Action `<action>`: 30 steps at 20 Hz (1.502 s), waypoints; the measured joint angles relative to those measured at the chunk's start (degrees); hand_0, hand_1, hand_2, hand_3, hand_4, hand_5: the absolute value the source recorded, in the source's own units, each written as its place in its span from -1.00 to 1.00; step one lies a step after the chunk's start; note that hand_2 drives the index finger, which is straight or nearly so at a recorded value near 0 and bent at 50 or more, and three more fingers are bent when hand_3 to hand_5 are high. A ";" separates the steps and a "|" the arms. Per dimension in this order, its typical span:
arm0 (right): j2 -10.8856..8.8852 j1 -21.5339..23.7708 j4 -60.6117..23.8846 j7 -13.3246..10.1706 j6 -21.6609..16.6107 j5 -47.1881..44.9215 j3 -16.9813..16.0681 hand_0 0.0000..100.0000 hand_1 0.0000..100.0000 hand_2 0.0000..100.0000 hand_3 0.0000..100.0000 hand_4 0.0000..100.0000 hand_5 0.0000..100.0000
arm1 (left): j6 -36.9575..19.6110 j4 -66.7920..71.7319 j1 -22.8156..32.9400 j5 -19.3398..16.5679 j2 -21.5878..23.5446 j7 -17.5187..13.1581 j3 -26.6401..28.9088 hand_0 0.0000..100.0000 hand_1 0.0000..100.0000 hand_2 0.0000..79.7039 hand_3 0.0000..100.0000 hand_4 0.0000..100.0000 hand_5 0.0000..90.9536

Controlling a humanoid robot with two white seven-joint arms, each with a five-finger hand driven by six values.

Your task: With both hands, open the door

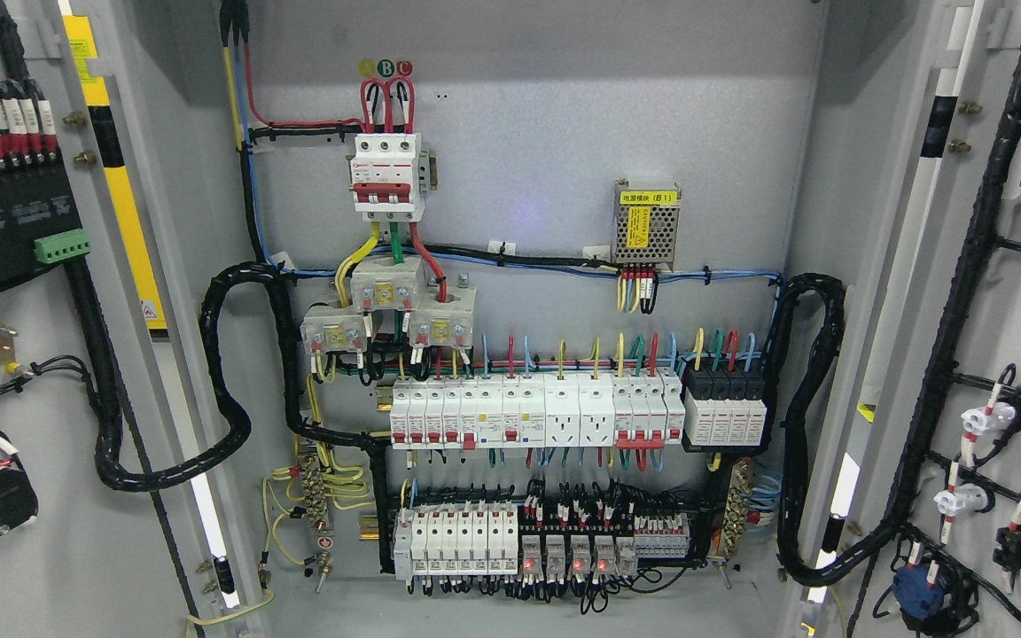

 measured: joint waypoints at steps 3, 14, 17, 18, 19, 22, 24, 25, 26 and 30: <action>0.27 0.22 0.08 0.00 0.00 -0.30 -0.30 -0.56 -0.86 -1.00 -1.00 -1.00 -1.00 | 0.00 0.10 -0.06 0.37 0.37 -0.01 0.33 -1.00 -1.00 -1.00 -1.00 -1.00 -1.00; 0.55 2.35 -0.52 0.38 -1.36 -0.95 0.70 -0.56 -0.86 -1.00 -1.00 -1.00 -1.00 | 0.00 1.14 -0.49 2.10 2.00 -0.02 1.08 -1.00 -1.00 -1.00 -1.00 -1.00 -1.00; 0.28 2.75 -0.97 0.42 -2.10 -0.99 1.83 -0.56 -0.86 -1.00 -1.00 -1.00 -1.00 | 0.00 1.49 -0.64 2.31 2.35 -0.08 1.20 -1.00 -1.00 -1.00 -1.00 -1.00 -1.00; 0.14 2.83 -1.12 0.46 -2.19 -1.00 2.33 -0.56 -0.86 -1.00 -1.00 -1.00 -1.00 | 0.01 1.59 -0.67 2.37 2.45 -0.16 1.25 -1.00 -1.00 -1.00 -1.00 -1.00 -1.00; -0.02 2.86 -1.24 0.49 -2.32 -1.00 2.83 -0.56 -0.86 -1.00 -1.00 -1.00 -1.00 | 0.00 1.70 -0.73 2.40 2.55 -0.18 1.31 -1.00 -1.00 -1.00 -1.00 -1.00 -1.00; -0.56 2.87 -1.58 0.50 -2.48 -1.00 4.75 -0.56 -0.86 -1.00 -1.00 -1.00 -1.00 | 0.00 1.91 -0.80 2.48 2.79 -0.18 1.46 -1.00 -1.00 -1.00 -1.00 -1.00 -1.00; -0.91 2.66 -1.75 0.52 -2.55 -0.98 6.22 -0.56 -0.86 -1.00 -1.00 -1.00 -1.00 | 0.01 2.01 -0.81 2.56 2.90 -0.08 1.56 -1.00 -1.00 -1.00 -1.00 -1.00 -1.00; -1.07 2.46 -1.81 0.52 -2.56 -0.96 7.03 -0.56 -0.86 -1.00 -1.00 -1.00 -1.00 | 0.01 2.04 -0.82 2.63 2.95 -0.05 1.62 -1.00 -1.00 -1.00 -1.00 -1.00 -1.00; -1.21 2.27 -1.87 0.52 -2.56 -0.93 7.85 -0.56 -0.86 -1.00 -1.00 -1.00 -1.00 | 0.00 2.04 -0.83 2.72 3.01 -0.04 1.69 -1.00 -1.00 -1.00 -1.00 -1.00 -1.00; -1.66 1.82 -2.01 0.57 -2.57 -0.69 10.77 -0.56 -0.86 -1.00 -1.00 -1.00 -1.00 | 0.00 1.94 -0.76 3.07 3.16 -0.02 1.94 -1.00 -1.00 -1.00 -1.00 -1.00 -1.00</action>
